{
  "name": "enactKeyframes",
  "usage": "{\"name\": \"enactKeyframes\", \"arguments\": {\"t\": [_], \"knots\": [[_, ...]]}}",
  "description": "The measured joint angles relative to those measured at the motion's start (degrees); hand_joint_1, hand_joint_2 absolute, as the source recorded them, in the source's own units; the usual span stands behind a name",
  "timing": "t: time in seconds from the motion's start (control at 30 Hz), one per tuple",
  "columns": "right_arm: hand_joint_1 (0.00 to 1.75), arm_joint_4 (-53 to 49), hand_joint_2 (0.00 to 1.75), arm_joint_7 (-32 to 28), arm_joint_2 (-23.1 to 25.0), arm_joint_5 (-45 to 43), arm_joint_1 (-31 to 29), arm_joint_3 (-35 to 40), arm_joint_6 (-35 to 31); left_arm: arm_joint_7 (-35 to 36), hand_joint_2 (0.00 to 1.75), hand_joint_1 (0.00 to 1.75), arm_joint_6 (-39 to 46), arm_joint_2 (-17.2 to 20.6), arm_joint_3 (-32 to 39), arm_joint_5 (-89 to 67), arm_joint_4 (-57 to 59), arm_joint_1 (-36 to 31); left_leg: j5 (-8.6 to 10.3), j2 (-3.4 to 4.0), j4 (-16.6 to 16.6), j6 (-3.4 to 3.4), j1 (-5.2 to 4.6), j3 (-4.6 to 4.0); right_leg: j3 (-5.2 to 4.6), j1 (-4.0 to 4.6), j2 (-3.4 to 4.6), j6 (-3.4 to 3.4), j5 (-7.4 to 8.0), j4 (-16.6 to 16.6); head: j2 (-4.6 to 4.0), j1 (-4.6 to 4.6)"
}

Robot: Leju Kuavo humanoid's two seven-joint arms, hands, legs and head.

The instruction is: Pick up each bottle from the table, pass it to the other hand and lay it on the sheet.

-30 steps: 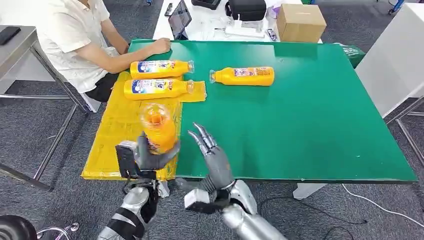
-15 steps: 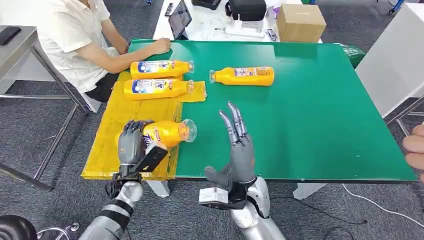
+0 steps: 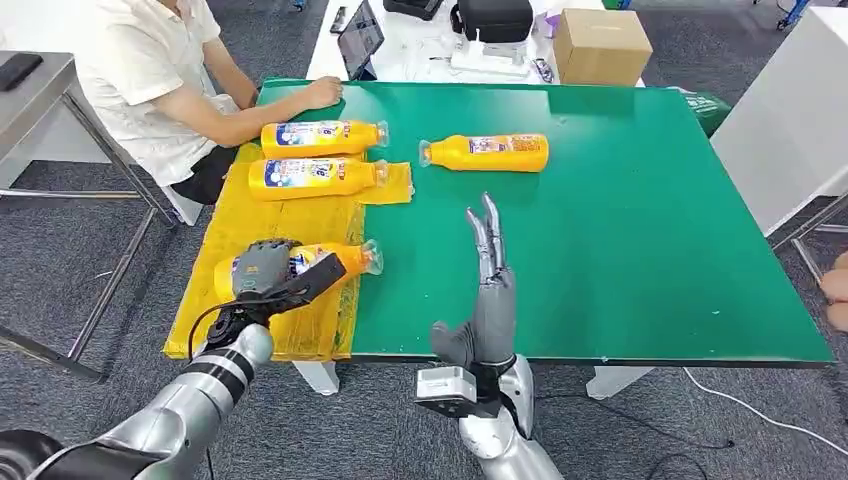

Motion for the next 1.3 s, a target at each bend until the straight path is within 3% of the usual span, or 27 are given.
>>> {"name": "enactKeyframes", "arguments": {"t": [0.1, 0.53, 0.77, 1.03, 1.2, 1.3], "knots": [[0.0, 1.46, 0.0, 0.02, -0.07, -0.92, -0.01, 0.72, 0.04, 0.02, 1.75, 0.0, -1.29, 0.2, -0.59, 0.02, 1.11, -0.59, 0.0, 0.0, -0.01, 0.0, 0.01, 0.02, 0.02, 0.01, 0.0, 0.0, 0.0, 0.01, 0.0, 0.0], [0.0, 6.8, 0.0, 0.02, -0.83, -3.34, -0.88, 1.27, 0.04, -1.66, 1.75, 0.0, -6.34, 0.57, -3.54, -0.5, 2.84, -1.95, 0.0, -0.04, -0.01, 0.0, 0.0, 0.13, 0.15, -0.01, -0.02, 0.0, 0.0, 0.01, 0.0, 0.0], [0.0, 8.56, 0.0, 0.02, -1.81, -3.93, -0.89, 1.07, 0.04, -7.62, 1.75, 0.0, -9.35, 0.37, -5.55, 0.02, 0.16, -0.36, 0.01, -0.04, -0.01, 0.0, 0.0, 0.15, 0.18, -0.01, -0.03, 0.0, 0.0, 0.0, 0.0, 0.02], [0.0, 9.0, 0.0, 0.02, -2.86, -3.8, 0.33, 0.0, 0.04, -15.71, 1.75, 0.0, -16.35, 1.22, -7.84, 9.04, -13.95, 8.66, -0.02, -0.02, -0.01, 0.0, -0.01, 0.15, 0.15, -0.01, -0.02, -0.01, -0.03, 0.0, 0.0, -0.02], [0.0, 9.0, 0.0, 0.02, -2.91, -3.74, 0.37, -0.02, 0.04, -15.97, 1.75, 0.0, -16.28, 1.29, -7.87, 9.48, -14.61, 9.09, -0.02, -0.02, -0.01, 0.0, -0.01, 0.15, 0.14, -0.01, -0.02, -0.01, -0.03, 0.0, 0.0, -0.02], [0.0, 8.45, 0.0, 0.02, -2.8, -0.39, 2.0, -2.04, 0.02, -20.11, 1.75, 0.0, -9.52, 1.86, -10.69, 16.04, -32.69, 20.29, -0.03, 0.0, -0.01, 0.01, -0.01, 0.09, 0.07, -0.01, -0.01, -0.01, -0.03, -0.01, 0.0, -0.02]]}}
